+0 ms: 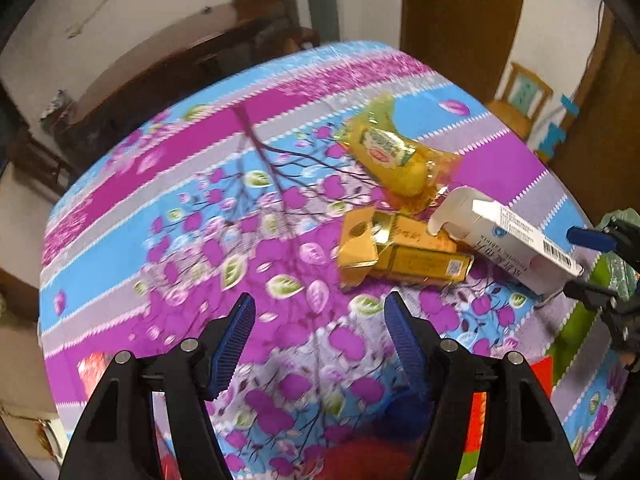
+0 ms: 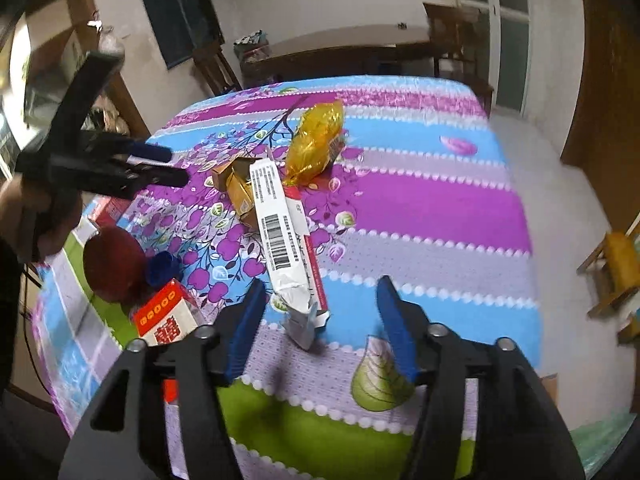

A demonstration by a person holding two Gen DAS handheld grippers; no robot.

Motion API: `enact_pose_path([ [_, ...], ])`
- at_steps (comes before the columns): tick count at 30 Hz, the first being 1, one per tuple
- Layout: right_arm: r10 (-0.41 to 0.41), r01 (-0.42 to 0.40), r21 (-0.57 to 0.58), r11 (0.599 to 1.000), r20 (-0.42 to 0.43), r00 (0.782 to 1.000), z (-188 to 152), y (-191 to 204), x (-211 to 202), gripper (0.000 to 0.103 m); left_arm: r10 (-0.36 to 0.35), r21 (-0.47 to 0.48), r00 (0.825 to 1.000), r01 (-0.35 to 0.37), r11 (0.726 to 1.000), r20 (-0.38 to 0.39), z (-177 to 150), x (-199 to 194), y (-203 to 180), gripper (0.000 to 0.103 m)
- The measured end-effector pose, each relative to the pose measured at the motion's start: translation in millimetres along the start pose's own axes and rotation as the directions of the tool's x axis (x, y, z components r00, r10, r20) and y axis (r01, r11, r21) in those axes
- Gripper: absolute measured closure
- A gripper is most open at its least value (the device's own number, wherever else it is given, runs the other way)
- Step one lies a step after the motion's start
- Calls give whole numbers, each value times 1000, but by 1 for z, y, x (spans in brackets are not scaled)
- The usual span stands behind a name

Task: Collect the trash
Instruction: 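Grasp the white medicine box with the right tool while the left tool grasps the gold packet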

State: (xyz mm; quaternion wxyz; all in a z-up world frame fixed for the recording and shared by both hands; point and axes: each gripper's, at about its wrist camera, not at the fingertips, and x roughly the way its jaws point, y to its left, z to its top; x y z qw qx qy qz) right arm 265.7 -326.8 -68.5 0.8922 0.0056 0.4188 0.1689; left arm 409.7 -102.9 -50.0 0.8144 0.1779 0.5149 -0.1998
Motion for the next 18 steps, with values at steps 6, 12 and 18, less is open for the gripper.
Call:
enact_pose_path([
  [6,22,-26,-66,997,-50,998,19,15,33,41,-26,-35,998,24,999,-59,26,34,-11,32],
  [12,17,-20,-40,999,-82,996,18,12,60,76,-1,-46,999,-1,999,-48,38,42,-17,29],
  [18,39,-42,-39,998,-68,997,12,13,55,76,-16,-115,999,20,993,35,48,21,1,28],
])
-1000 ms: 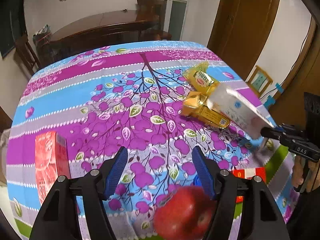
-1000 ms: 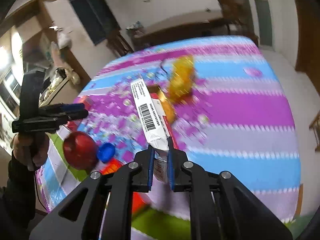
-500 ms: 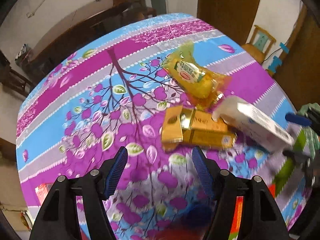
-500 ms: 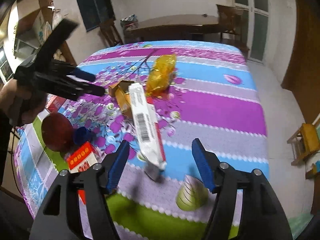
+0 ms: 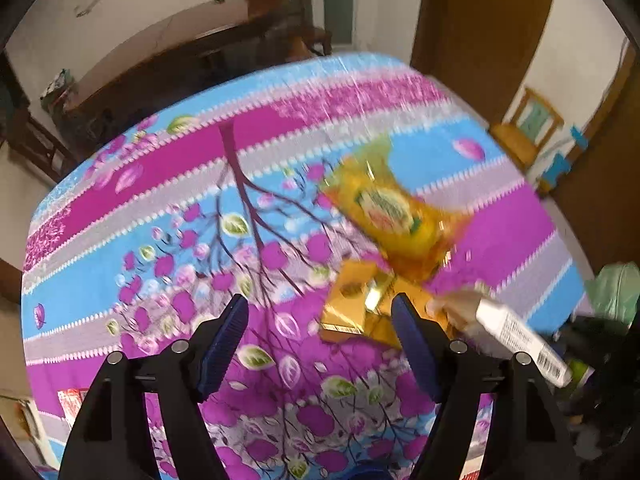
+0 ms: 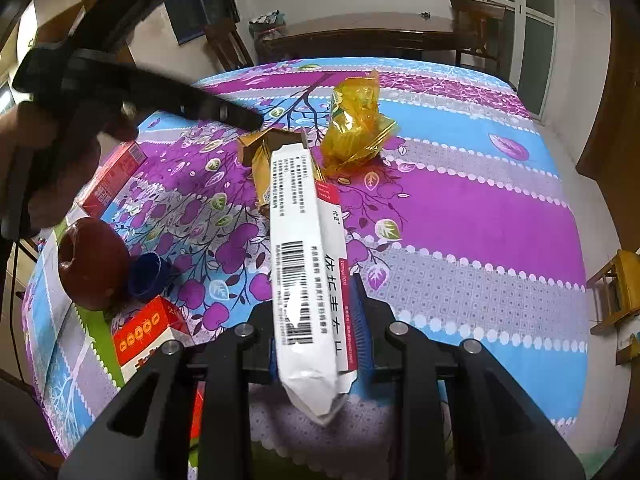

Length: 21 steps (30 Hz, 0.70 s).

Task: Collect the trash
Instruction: 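Grasp the white medicine box with the right tool while the left tool grasps the gold packet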

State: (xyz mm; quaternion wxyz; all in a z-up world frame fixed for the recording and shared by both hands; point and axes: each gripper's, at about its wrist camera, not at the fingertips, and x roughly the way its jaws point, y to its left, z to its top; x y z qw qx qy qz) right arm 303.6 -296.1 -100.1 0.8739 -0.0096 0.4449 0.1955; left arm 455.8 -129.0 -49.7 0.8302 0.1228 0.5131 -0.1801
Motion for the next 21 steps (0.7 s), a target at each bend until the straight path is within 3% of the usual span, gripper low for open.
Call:
enact_pose_path([
  [11,-4,3,13,1000,3,1000,-1,-1,3,77,66,92,993,-57,994,-99,6,45,-18,30],
  [12,-10,10,16,1000,9,1000,-1,-1,2,78,61,90,994,-53,994,-93,5,46,-19,33],
  [14,-23,22,19,1000,22,999,-3,-1,0,80,25,74,996,-19,997,-91,3,42,-18,76],
  [16,-31,30,17,999,45,998,-6,1,-5,81,88,94,994,-82,992,-63,-1,35,-21,78],
  [21,-50,47,31,998,123,991,-14,10,-24,82,86,48,996,-87,995,28,-20,4,-8,78],
])
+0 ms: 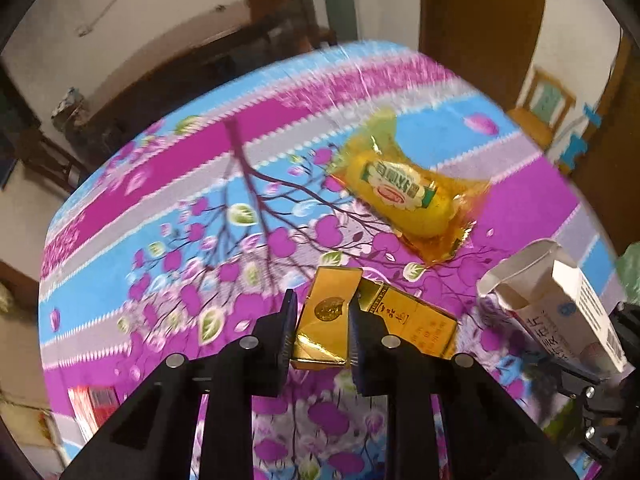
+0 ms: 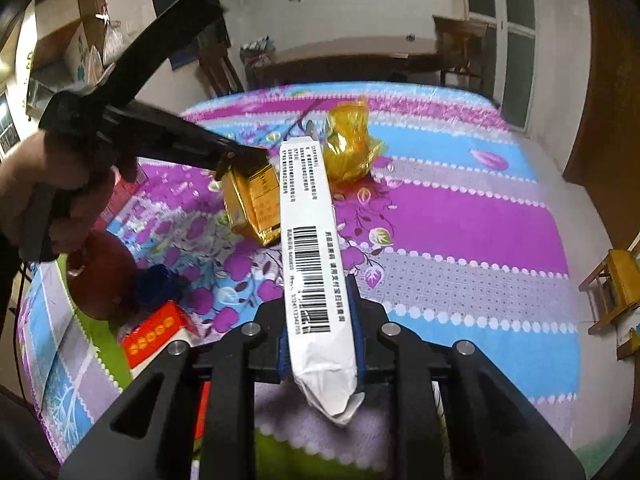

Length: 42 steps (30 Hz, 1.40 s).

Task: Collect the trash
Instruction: 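Grasp the white medicine box with the right tool while the left tool grasps the gold packet, then carry the white medicine box and gold packet over the green bin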

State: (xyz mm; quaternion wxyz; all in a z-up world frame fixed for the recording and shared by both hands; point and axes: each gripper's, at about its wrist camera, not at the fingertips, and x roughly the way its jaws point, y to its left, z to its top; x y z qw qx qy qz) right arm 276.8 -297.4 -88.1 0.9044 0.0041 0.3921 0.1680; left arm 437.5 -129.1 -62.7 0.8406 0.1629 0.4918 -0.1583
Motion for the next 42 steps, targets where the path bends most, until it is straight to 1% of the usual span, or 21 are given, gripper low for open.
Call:
enact_pose_path([
  [2,-23,23,1,1000,44,999,-3,6,-13,82,12,-41,997,-9,999,74,-12,-25,7,78],
  [3,-28,28,4,1000,67,997,-4,10,-20,82,7,-59,994,0,998,110,-19,-37,10,78],
  [6,-48,47,8,999,124,991,-6,18,-41,82,36,-114,970,-8,993,241,-44,-83,13,78],
  [7,-60,60,4,998,147,987,-8,24,-50,82,63,-132,952,-24,991,299,-57,-102,11,78],
  [8,-69,70,0,998,161,985,-9,29,-56,82,86,-145,937,-38,989,339,-68,-116,8,78],
  [10,-80,83,-7,997,192,978,-12,41,-69,82,97,-178,906,-25,984,413,-90,-142,4,78],
  [14,-85,92,-18,996,232,969,-19,65,-89,82,136,-228,850,-20,974,508,-133,-179,-13,78],
  [16,-97,108,-32,994,249,964,-24,76,-98,82,144,-258,830,-1,966,538,-153,-194,-17,78],
  [17,-99,112,-35,993,252,963,-24,81,-100,82,142,-266,824,10,964,548,-161,-200,-20,78],
  [19,-113,128,-42,991,262,959,-25,88,-108,82,164,-278,808,0,961,566,-178,-212,-30,78],
  [20,-117,132,-41,990,264,957,-26,91,-110,82,171,-280,802,-5,960,572,-184,-216,-35,78],
  [22,-129,144,-37,989,271,954,-26,95,-117,82,184,-284,794,-15,959,579,-196,-222,-46,78],
  [25,-143,157,-28,987,276,951,-29,97,-126,82,195,-285,788,-26,958,585,-210,-229,-59,78],
  [29,-163,176,-18,984,286,944,-32,96,-138,82,211,-292,779,-38,956,591,-219,-234,-72,78],
  [31,-175,187,-13,982,295,939,-34,99,-145,82,206,-291,777,-31,956,595,-222,-238,-80,78],
  [33,-183,195,-9,981,303,935,-35,99,-150,82,203,-289,771,-25,957,604,-224,-241,-86,78],
  [36,-193,204,0,979,317,928,-36,97,-162,82,193,-286,769,-14,958,610,-226,-245,-96,78],
  [42,-210,219,8,976,330,920,-40,92,-178,82,168,-271,775,4,962,609,-221,-246,-110,78],
])
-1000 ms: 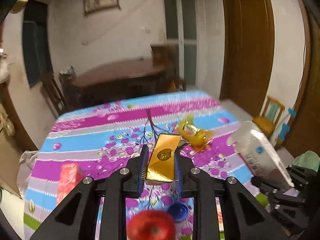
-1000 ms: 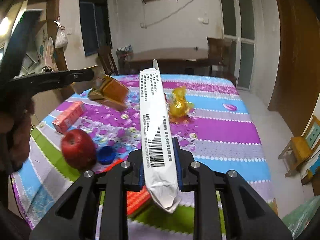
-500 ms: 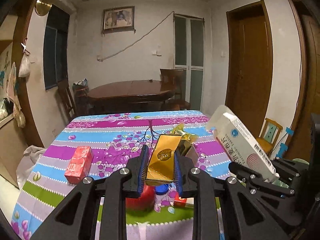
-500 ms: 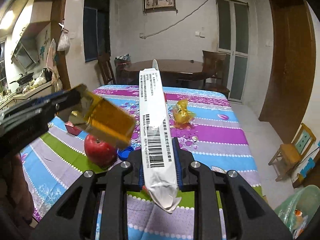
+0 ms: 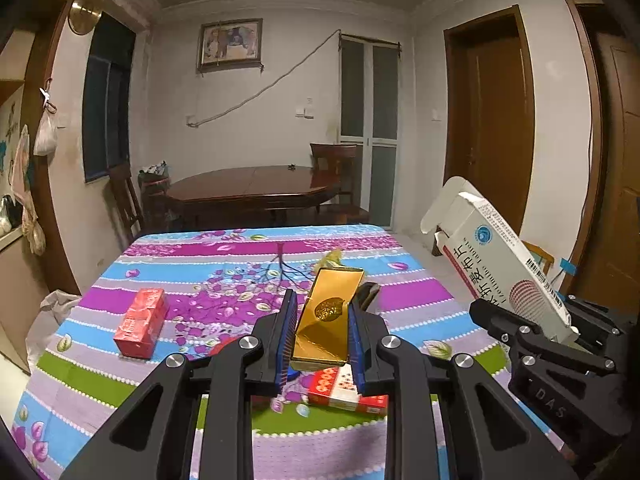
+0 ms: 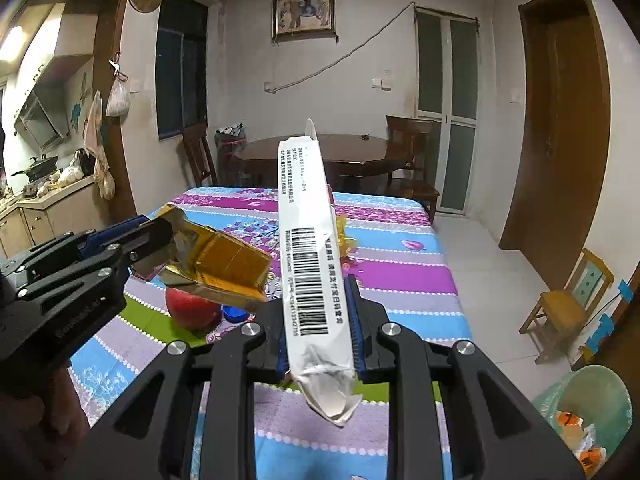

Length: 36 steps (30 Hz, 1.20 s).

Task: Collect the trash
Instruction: 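Carry the white medicine box and gold packet over the green bin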

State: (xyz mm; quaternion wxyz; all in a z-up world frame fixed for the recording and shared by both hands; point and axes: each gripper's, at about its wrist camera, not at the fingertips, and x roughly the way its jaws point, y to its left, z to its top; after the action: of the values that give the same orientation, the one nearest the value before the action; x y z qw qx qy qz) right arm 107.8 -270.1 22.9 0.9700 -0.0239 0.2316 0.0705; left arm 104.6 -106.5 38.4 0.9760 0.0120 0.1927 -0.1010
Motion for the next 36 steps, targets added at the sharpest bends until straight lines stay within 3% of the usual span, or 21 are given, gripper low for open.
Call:
enact_pose_path([
  [9,-90,90,33,995,-11,996,-8,-47,-26,81,-88,31,996,88,996,-15,5,6,-50,78],
  [17,-195,198,86,976,-44,980,-24,-101,-53,81,-208,97,977,212,973,-49,5,15,-132,78],
  [30,-360,381,184,906,-136,923,-66,-201,-97,81,-378,182,918,395,901,-118,-3,39,-267,78],
  [36,-400,440,228,869,-203,894,-93,-241,-105,81,-436,211,880,470,857,-190,-16,58,-333,78],
])
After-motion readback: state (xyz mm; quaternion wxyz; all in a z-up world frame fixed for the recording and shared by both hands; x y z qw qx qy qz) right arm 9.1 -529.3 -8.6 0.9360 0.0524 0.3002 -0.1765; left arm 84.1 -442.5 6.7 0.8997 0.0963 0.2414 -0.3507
